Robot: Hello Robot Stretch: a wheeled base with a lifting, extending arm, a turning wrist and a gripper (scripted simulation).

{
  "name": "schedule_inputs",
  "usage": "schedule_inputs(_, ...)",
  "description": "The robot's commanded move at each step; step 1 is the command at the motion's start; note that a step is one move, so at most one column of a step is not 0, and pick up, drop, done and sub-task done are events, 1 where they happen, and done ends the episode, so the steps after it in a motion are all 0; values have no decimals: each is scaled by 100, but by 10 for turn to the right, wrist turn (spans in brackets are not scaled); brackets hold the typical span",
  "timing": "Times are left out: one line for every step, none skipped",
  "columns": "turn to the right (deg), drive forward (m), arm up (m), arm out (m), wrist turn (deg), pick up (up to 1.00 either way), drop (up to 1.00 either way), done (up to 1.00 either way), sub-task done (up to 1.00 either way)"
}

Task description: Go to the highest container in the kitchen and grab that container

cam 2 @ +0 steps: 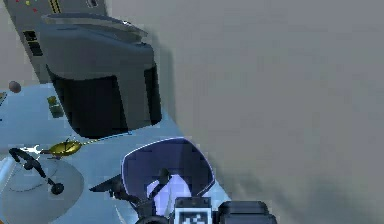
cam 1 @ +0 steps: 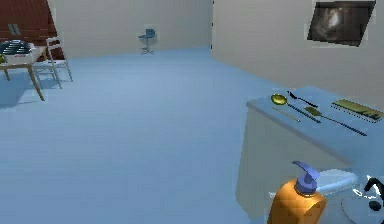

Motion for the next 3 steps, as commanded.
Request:
schedule_inputs(0,0,0,0,0,100,0,0,0)
schedule_inputs(0,0,4,0,0,0,0,0,0)
schedule_inputs(0,0,0,0,0,0,0,100,0)
